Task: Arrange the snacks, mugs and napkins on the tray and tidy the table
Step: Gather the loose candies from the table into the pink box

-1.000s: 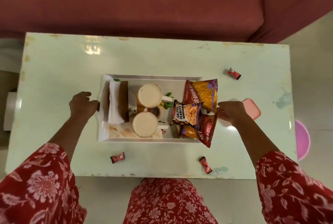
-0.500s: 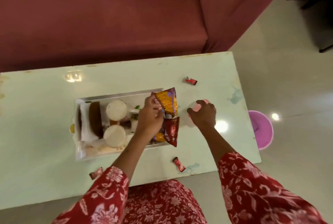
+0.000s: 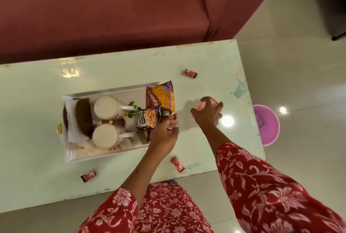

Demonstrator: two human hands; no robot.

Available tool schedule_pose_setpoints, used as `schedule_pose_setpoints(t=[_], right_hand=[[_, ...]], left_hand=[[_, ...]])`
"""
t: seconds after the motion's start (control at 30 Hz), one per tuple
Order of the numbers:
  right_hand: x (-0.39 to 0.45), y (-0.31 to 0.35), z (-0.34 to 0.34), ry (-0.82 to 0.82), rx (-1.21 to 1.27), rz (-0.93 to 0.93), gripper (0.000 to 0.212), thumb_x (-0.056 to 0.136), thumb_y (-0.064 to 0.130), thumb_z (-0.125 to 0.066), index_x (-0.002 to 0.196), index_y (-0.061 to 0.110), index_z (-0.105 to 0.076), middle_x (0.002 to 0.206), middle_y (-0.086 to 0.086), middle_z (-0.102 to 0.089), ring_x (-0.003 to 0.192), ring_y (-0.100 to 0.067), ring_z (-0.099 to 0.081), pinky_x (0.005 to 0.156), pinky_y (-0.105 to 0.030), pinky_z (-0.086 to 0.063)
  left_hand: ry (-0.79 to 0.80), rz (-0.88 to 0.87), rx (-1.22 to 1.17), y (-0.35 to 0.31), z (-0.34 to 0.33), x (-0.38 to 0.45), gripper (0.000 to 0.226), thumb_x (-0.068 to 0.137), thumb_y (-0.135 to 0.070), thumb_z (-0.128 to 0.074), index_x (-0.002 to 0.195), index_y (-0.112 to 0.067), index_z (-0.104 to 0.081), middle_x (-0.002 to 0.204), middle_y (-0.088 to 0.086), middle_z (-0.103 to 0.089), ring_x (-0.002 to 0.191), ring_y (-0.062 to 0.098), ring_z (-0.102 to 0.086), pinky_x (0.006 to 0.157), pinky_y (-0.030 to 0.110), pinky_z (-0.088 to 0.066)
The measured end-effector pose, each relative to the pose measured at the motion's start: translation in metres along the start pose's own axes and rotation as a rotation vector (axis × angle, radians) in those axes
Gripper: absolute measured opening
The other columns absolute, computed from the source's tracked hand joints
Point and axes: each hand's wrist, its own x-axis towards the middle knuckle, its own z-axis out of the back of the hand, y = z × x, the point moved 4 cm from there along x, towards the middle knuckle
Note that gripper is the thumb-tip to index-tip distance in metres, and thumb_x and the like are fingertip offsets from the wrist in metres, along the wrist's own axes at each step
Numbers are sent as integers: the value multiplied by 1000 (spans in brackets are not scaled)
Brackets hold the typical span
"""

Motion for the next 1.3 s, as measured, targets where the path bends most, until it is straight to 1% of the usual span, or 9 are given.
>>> schedule_pose_setpoints(t=[0.13, 0.33, 0.47, 0.63, 0.73, 0.9, 1.07, 1.2, 1.3], right_hand=[[-20, 14, 32, -63, 299, 107, 51, 68, 30, -74, 112, 32, -49, 131, -8, -36, 111, -33, -48, 81, -33, -46], [-81, 41, 40, 334, 690, 250, 40, 72, 15, -75, 104, 29, -56, 98, 20, -54, 107, -26, -57, 74, -53, -58], [-94, 49, 32, 410, 729, 294, 40, 72, 9, -75, 102, 28, -57, 99, 23, -56, 111, -26, -55, 76, -55, -57], [-94, 44, 29, 568, 693, 232, 38, 75, 0, -67, 102, 25, -57, 122, -6, -53, 99, -29, -61, 69, -53, -58], [-85, 31, 38, 699, 806, 124, 39, 75, 2, -63, 105, 27, -57, 106, -12, -56, 88, -28, -60, 79, -59, -52], [-41, -23, 38, 183, 495, 103, 44, 71, 13, -75, 110, 26, -60, 122, -2, -52, 106, -29, -55, 81, -44, -56], [-15, -49, 30, 136, -15, 137, 61, 76, 30, -74, 132, 31, -49, 154, -16, -19, 143, -32, -19, 114, -44, -28], [-37, -42, 42, 259, 284, 23, 47, 79, 52, -64, 116, 23, -59, 123, -11, -61, 111, -28, -59, 88, -40, -53], [-63, -38, 42, 533, 469, -47, 26, 85, 27, -64, 108, 15, -59, 100, -12, -67, 80, -25, -68, 64, -32, -56]], left_hand=[[-27, 49, -166, -10, 10, 8, 20, 91, -18, -51, 109, -17, -59, 115, 10, -64, 100, 20, -59, 83, 26, -47], [116, 262, -478, -32, 12, 20, 55, 83, -61, -46, 129, -31, -44, 114, 5, -60, 100, 27, -61, 80, 41, -53], [91, 212, -600, -29, 21, 20, 42, 86, -45, -54, 125, -28, -51, 114, 5, -64, 89, 22, -66, 78, 45, -55], [107, 237, -735, -8, 26, 16, 37, 87, -41, -55, 120, -23, -55, 102, 7, -67, 78, 21, -66, 71, 44, -57], [121, 323, -800, 8, 28, 16, 32, 89, -44, -51, 106, -18, -60, 88, 12, -65, 71, 23, -61, 76, 43, -52], [148, 319, -842, 12, 24, 10, 45, 91, -47, -45, 122, -15, -53, 91, 11, -66, 68, 21, -64, 67, 36, -55], [210, 385, -890, 10, 9, 1, 50, 92, -45, -43, 133, -15, -43, 116, 21, -61, 88, 28, -63, 69, 43, -54], [255, 451, -896, 7, -12, -11, 48, 92, -45, -43, 131, -18, -43, 104, 16, -63, 96, 30, -61, 74, 46, -53], [291, 490, -878, 8, -30, -19, 46, 92, -46, -42, 131, -21, -41, 110, 17, -61, 110, 32, -56, 82, 52, -51]])
